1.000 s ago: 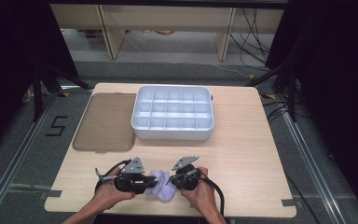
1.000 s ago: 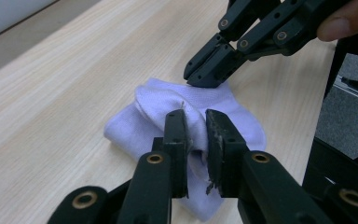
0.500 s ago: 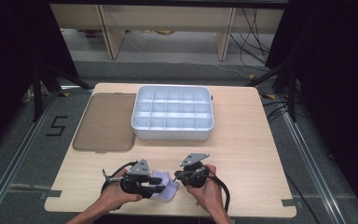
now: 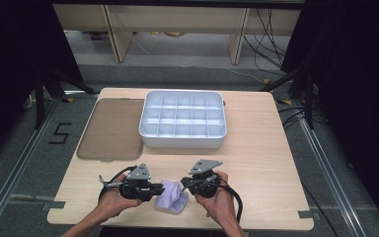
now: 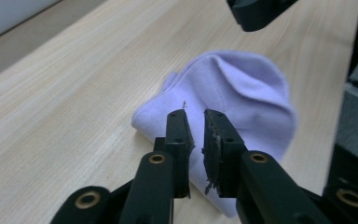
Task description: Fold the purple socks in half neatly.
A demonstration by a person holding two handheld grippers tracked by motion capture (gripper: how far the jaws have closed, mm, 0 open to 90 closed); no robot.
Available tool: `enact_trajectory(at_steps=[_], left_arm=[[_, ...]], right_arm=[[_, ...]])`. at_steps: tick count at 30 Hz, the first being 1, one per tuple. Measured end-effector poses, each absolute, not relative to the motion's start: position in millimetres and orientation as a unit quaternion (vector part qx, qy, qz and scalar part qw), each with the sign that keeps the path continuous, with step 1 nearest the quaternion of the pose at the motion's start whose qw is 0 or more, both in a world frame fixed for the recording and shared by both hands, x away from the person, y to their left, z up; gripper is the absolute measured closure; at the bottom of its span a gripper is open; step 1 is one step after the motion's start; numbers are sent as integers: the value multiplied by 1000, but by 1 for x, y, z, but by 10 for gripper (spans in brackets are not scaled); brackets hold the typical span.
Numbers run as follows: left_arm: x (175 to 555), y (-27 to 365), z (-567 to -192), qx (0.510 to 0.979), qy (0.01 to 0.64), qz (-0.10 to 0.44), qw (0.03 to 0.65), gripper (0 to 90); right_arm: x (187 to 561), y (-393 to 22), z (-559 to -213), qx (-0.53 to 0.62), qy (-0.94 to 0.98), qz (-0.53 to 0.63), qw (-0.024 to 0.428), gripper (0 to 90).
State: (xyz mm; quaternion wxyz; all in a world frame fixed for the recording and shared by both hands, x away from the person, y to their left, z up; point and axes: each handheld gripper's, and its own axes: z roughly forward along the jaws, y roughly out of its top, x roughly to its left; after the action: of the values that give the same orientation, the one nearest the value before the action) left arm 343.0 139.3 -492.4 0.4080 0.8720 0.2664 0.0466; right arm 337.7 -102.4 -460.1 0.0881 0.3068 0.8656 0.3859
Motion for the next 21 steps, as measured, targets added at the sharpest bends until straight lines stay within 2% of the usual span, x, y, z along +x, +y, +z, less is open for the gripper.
enact_trajectory(at_steps=[5,15,21], left_arm=[[348,141,-505,882,273,46,381,829],[344,146,-507,881,278,40,382,833],[342,147,-508,873,289,39,390,836]], right_arm=[[337,-90,-462,293,871,386,81,858],[333,-74,-463,271,879,386,73,859],[327,-66,-471,272,889,364,52,872]])
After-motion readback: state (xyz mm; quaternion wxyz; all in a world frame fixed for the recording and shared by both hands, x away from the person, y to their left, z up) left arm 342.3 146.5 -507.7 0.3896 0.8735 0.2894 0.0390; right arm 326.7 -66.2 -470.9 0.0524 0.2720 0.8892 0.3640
